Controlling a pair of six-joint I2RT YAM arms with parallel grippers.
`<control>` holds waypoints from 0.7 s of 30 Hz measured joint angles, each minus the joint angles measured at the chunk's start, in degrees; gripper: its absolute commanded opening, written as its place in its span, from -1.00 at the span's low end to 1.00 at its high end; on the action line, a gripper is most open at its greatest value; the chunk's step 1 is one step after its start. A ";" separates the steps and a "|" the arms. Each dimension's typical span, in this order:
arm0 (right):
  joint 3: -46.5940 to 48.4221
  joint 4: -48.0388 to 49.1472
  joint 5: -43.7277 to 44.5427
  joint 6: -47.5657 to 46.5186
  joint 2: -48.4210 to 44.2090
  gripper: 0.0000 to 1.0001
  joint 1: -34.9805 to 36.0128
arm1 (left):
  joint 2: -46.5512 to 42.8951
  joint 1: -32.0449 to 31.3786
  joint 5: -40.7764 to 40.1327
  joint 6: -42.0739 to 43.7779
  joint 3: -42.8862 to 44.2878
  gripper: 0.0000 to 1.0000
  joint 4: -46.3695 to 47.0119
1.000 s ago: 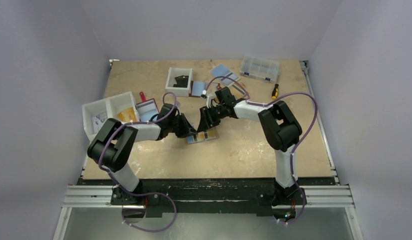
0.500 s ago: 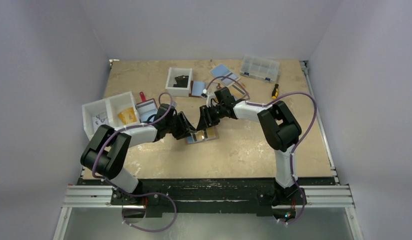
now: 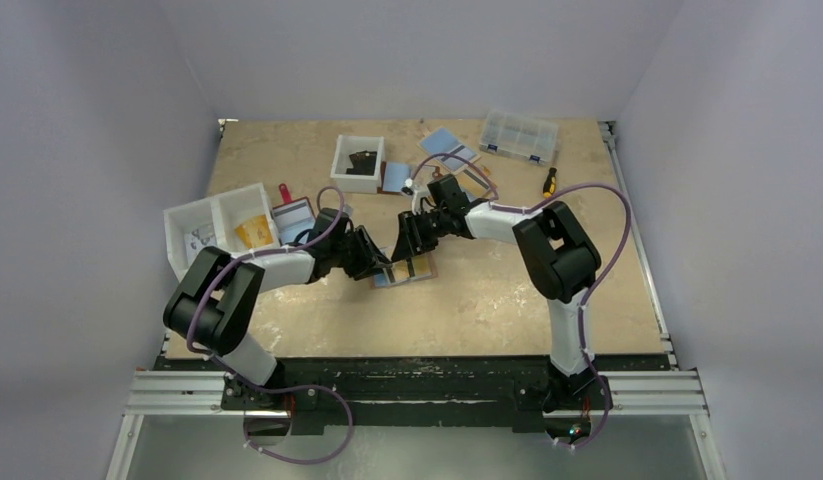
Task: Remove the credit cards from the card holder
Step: Remove the credit card from the card holder.
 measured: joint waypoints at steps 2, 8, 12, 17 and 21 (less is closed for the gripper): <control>-0.04 0.33 -0.35 0.37 0.26 -0.14 -0.04 | 0.44 0.07 0.31 -0.13 -0.02 -0.29 0.39; -0.11 1.51 -1.66 1.70 1.40 -0.45 -0.46 | 0.66 0.26 0.42 -0.15 -0.07 -0.34 0.35; -1.05 2.49 -2.69 2.54 1.49 -0.88 -1.64 | 1.11 0.74 0.85 -0.22 -0.22 -0.37 0.72; -2.78 4.09 -8.17 5.07 2.03 -1.00 -4.31 | 2.12 1.46 2.56 -1.29 -0.92 -0.39 2.71; -3.32 6.03 -12.00 6.51 3.17 -1.00 -5.31 | 2.80 1.99 3.78 -1.57 -0.98 -0.43 3.52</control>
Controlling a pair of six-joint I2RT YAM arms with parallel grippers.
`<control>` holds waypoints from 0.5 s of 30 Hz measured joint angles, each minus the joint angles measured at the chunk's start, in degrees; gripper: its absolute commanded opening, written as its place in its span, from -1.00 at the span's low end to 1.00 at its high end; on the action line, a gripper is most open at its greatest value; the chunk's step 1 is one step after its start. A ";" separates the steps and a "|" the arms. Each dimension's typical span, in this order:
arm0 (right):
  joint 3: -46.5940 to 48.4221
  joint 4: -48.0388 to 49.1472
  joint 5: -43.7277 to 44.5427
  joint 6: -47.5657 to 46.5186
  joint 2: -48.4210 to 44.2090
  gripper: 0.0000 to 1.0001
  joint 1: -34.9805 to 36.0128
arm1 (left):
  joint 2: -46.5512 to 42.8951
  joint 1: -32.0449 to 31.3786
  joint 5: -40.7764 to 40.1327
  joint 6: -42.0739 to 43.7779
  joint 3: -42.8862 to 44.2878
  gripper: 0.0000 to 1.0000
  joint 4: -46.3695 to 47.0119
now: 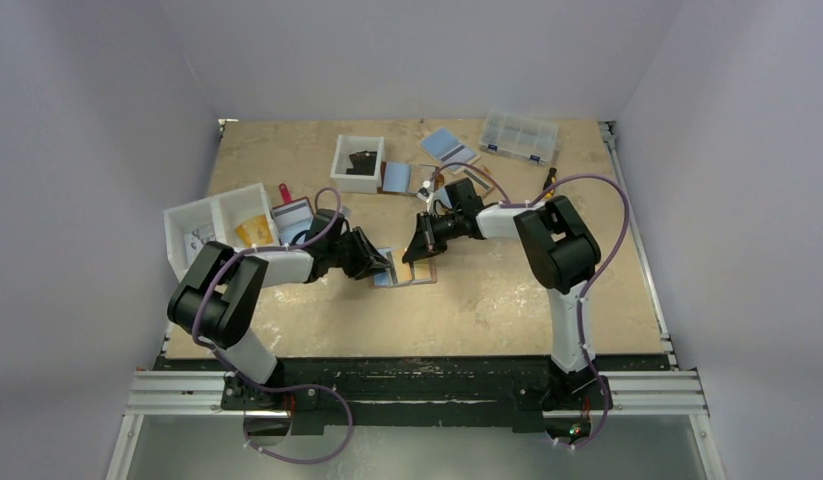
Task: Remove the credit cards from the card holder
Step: Remove the credit card from the card holder.
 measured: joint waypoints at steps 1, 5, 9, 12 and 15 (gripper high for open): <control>-0.04 0.37 -0.55 0.20 0.20 -1.00 -0.13 | 0.11 0.09 0.22 0.00 0.00 -0.45 0.11; -0.44 1.09 -2.01 0.70 0.31 -0.99 -0.61 | 0.76 0.57 1.14 0.04 0.00 -0.57 0.50; -0.66 1.01 -3.06 0.79 0.31 -0.94 -1.46 | 1.64 0.72 1.90 0.00 -0.11 -0.62 1.31; -0.90 0.63 -3.56 0.76 0.33 -0.93 -2.25 | 2.34 0.68 2.38 -0.02 -0.13 -0.64 2.49; -0.90 0.55 -4.07 0.66 0.44 -0.85 -2.40 | 2.49 0.72 2.60 -0.02 -0.13 -0.65 2.62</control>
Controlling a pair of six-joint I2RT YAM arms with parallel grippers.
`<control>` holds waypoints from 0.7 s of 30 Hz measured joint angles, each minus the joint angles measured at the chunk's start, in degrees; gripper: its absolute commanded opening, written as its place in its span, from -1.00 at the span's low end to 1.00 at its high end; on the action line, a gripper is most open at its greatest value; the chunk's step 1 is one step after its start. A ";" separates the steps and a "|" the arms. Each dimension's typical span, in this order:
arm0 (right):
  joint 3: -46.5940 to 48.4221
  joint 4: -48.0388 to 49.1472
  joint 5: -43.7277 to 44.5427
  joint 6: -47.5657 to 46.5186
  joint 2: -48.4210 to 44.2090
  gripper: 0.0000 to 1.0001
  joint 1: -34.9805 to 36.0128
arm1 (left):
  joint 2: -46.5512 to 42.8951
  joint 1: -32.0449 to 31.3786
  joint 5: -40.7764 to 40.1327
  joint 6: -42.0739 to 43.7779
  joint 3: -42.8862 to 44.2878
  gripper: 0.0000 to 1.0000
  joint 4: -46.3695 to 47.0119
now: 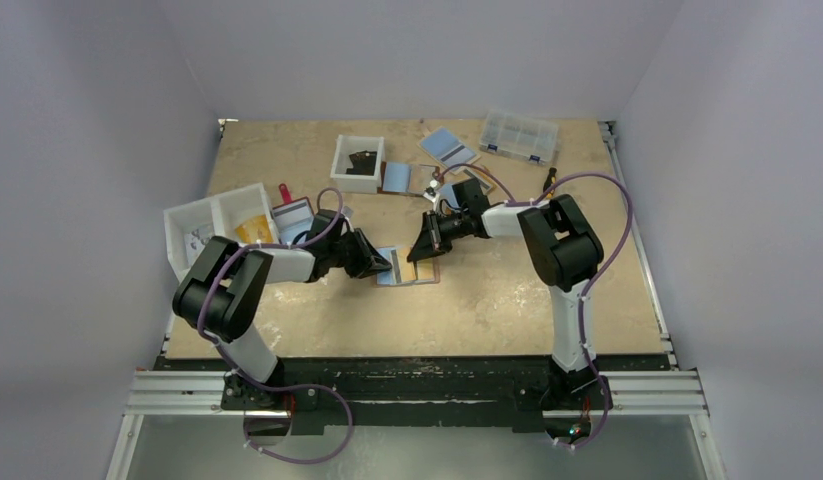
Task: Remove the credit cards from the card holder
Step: Remove the credit card from the card holder.
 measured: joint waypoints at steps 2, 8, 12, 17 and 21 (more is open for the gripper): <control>0.00 0.00 -0.31 -0.09 0.15 -0.82 -0.07 | 0.07 0.07 0.11 0.00 0.00 -0.65 0.04; 0.00 -0.09 -1.09 -0.13 0.72 -0.76 -0.48 | 0.35 0.22 0.61 0.00 0.02 -0.66 0.24; 0.00 -0.31 -1.77 -0.28 0.81 -0.71 -0.68 | 0.57 0.28 1.05 0.02 0.02 -0.66 0.50; 0.00 -0.39 -2.19 -0.31 0.94 -0.63 -0.96 | 0.85 0.50 1.66 0.02 0.02 -0.66 0.79; 0.00 -0.52 -2.75 -0.31 0.96 -0.65 -1.51 | 1.11 0.59 2.08 0.02 0.04 -0.67 1.07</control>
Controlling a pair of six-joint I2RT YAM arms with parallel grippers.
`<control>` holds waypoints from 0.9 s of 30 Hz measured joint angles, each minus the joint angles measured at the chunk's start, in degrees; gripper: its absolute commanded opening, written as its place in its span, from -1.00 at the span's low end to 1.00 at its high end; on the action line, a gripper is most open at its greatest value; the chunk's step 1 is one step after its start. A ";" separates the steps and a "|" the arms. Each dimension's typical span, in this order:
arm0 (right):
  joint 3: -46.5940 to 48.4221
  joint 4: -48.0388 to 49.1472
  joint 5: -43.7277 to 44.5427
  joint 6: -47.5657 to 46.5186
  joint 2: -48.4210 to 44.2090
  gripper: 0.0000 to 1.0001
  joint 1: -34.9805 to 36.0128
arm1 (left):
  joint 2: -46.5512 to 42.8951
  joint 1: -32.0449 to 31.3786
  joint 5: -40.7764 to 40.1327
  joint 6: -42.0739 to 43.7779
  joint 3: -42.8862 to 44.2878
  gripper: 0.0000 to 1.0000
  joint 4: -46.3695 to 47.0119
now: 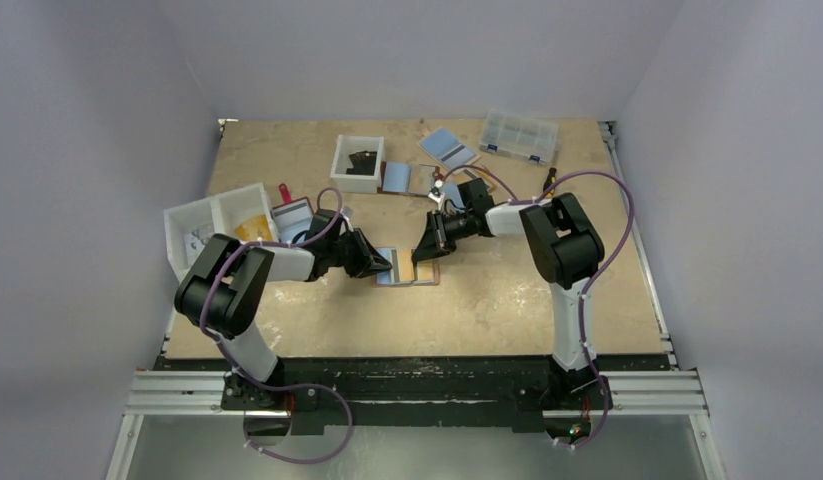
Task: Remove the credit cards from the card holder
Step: Remove the credit card from the card holder.
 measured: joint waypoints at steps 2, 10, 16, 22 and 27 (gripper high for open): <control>0.00 -0.04 -0.42 0.02 0.13 -0.70 -0.31 | 0.15 0.00 0.15 0.02 0.04 -0.67 0.15; -0.04 0.13 -1.73 0.61 0.81 -0.40 -0.63 | 0.66 0.02 0.55 0.04 0.13 -0.76 0.66; 0.00 0.33 -2.95 1.05 0.79 -0.25 -0.48 | 1.18 0.22 1.11 0.02 0.13 -0.82 1.33; 0.07 0.33 -3.02 1.11 0.79 -0.40 0.02 | 1.44 0.37 1.66 0.02 0.15 -0.84 1.68; 0.07 0.00 -2.03 0.98 0.79 -0.80 0.35 | 1.51 0.37 1.79 0.02 0.15 -0.87 1.79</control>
